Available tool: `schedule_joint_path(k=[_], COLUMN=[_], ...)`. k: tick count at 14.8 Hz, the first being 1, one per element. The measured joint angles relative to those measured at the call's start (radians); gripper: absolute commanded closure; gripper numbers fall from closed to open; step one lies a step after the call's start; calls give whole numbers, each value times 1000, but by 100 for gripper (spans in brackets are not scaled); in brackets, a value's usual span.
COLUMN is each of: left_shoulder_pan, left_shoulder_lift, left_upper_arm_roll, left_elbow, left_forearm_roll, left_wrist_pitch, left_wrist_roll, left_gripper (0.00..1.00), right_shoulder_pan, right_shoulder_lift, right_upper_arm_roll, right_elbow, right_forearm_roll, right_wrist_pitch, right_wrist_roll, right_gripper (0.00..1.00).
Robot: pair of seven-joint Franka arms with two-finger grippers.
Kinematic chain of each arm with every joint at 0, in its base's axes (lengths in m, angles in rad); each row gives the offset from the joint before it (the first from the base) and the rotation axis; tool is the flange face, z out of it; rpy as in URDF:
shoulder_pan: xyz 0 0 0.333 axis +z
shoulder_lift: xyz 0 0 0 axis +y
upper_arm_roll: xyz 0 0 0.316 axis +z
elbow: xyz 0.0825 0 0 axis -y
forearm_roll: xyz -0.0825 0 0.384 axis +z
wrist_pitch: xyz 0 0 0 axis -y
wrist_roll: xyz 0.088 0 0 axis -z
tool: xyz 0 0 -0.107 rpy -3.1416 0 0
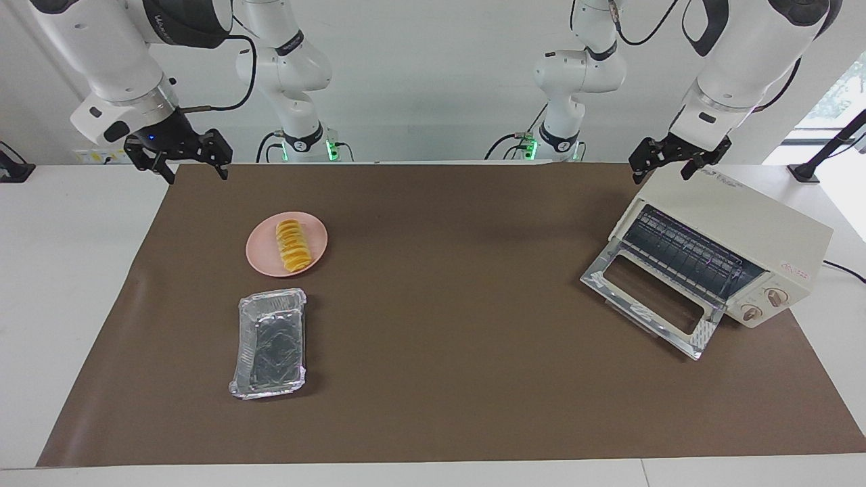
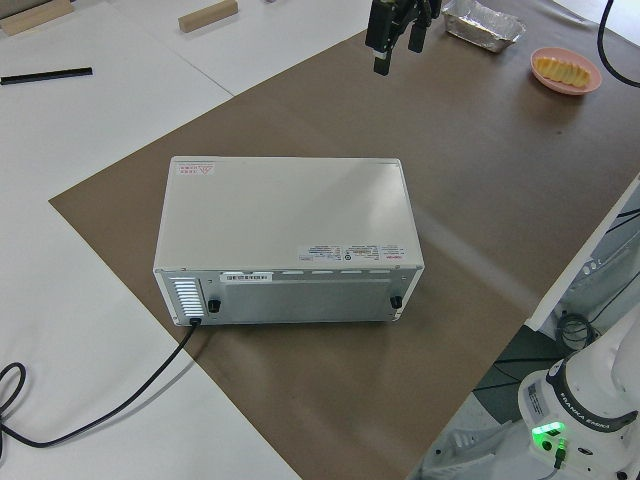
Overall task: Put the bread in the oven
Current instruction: 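Move the right gripper down toward the bread roll on the pink plate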
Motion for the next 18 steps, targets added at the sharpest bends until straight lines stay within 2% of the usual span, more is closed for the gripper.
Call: schedule_joint_path(k=[10,12,14,18], left_shoulder_pan=[0,0,0,0], left_shoulder_lift=[0,0,0,0], left_upper_arm_roll=[0,0,0,0], left_elbow=[0,0,0,0], left_forearm_roll=[0,0,0,0], left_wrist_pitch=[0,0,0,0], left_wrist_roll=[0,0,0,0], left_gripper=[0,0,0,0], right_shoulder_pan=[0,2,10,79], right_shoulder_lift=[0,-9,-41,-151], right_upper_arm_roll=[1,6,16,22], right_elbow=[-5,-35,-119,-408], right_forearm_roll=[0,0,1,1], right_wrist_pitch=[-6,-8,33,237], right_wrist_roll=[-1,-7,-8,-8], right_gripper=[0,0,0,0])
